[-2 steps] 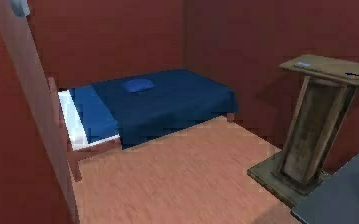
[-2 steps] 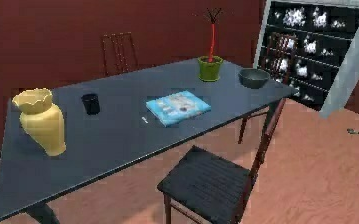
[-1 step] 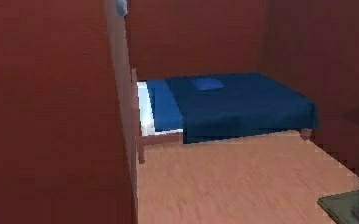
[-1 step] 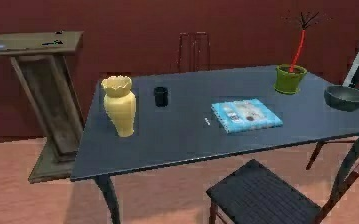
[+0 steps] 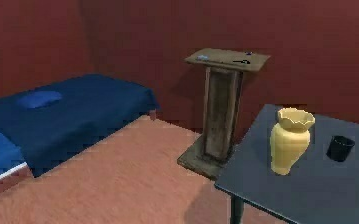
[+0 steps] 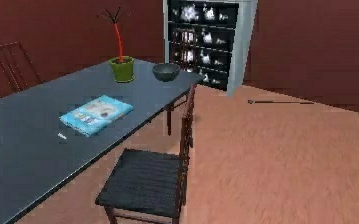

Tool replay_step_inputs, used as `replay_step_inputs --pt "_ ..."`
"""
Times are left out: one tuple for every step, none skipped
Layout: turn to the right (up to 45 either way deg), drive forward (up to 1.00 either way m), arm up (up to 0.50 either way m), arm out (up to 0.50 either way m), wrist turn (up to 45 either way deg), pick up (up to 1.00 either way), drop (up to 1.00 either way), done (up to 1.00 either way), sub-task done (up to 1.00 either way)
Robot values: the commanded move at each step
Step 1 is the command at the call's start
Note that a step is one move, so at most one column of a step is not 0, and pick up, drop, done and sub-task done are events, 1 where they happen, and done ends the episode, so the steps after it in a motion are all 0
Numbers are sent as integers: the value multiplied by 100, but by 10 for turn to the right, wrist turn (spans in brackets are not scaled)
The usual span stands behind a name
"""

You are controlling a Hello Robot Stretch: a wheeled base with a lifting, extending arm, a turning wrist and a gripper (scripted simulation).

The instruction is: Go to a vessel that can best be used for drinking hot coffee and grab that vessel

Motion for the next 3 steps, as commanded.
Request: replay_step_inputs --pt "450 0 0 0 0 0 0 0 0" --pt "60 0 0 0 0 0 0 0 0" --pt "0 45 0 0 0 0 0 0 0"
